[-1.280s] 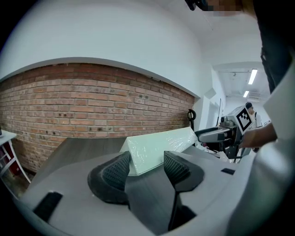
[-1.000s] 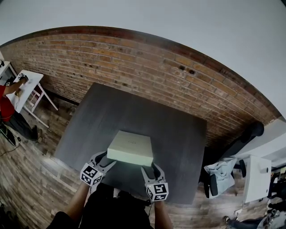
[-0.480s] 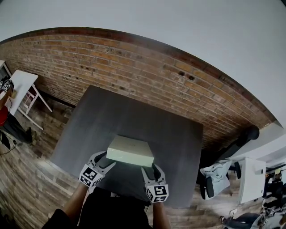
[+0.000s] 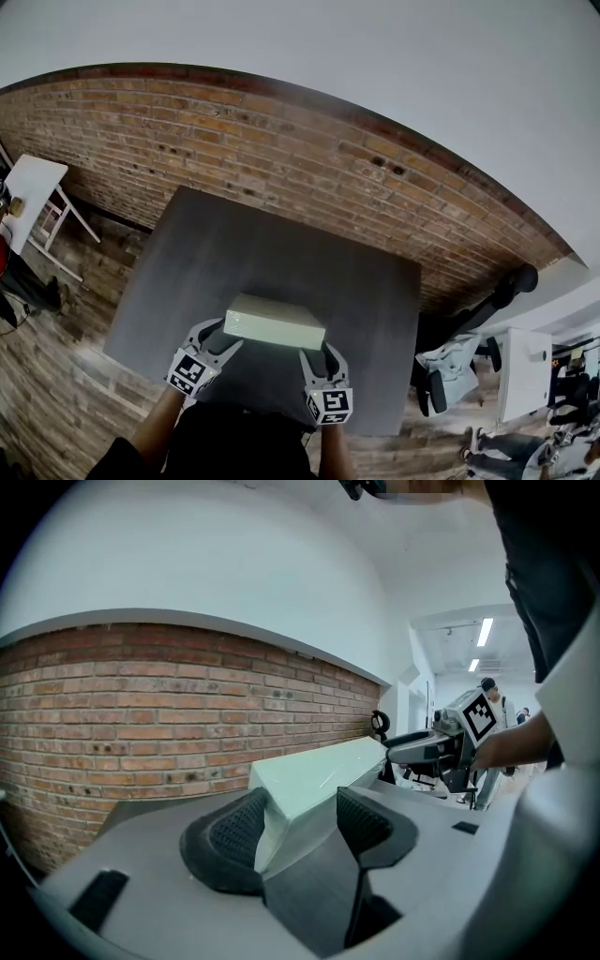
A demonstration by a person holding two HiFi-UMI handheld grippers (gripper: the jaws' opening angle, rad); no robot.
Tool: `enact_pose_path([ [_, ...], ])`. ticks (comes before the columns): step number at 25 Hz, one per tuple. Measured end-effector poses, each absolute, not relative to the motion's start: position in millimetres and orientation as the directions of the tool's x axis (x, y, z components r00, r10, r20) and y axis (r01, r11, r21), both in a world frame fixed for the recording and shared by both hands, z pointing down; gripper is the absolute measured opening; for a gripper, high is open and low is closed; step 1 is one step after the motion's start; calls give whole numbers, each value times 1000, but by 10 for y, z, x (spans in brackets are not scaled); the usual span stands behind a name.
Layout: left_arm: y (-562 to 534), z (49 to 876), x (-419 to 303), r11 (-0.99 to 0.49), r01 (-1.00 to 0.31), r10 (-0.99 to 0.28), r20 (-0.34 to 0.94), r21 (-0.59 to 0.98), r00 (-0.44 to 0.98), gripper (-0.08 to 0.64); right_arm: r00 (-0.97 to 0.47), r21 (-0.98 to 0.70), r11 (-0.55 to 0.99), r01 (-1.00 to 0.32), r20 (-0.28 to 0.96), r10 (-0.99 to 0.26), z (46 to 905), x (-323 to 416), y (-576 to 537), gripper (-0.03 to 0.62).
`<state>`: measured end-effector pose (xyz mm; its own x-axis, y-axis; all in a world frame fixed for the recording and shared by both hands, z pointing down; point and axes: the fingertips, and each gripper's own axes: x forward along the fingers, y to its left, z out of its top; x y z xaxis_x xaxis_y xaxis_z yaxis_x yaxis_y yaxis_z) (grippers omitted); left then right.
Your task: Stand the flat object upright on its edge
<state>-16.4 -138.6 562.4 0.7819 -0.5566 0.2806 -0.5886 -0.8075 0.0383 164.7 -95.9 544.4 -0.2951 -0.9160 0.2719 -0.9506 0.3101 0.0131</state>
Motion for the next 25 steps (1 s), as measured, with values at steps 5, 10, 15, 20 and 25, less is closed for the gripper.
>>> enact_pose_path([
  [5, -1504, 5589, -168, -807, -589, -560, 259, 43, 787, 258, -280, 34, 299, -954, 265, -923, 5405, 1646, -1052, 225],
  [10, -1644, 5550, -180, -809, -586, -555, 270, 48, 787, 258, -279, 44, 300, -953, 261, -924, 5369, 1626, -1154, 219],
  [15, -1706, 5509, -209, -809, -584, -550, 275, 59, 789, 256, -287, 29, 305, -952, 271, -919, 5284, 1609, -1225, 216],
  [20, -1736, 5468, -226, -802, -590, -544, 294, 91, 786, 249, -288, -4, 301, -954, 301, -909, 5221, 1607, -1273, 215],
  [25, -1724, 5415, -241, -796, -591, -527, 332, 129, 782, 247, -284, -18, 297, -955, 348, -894, 5196, 1579, -1277, 213],
])
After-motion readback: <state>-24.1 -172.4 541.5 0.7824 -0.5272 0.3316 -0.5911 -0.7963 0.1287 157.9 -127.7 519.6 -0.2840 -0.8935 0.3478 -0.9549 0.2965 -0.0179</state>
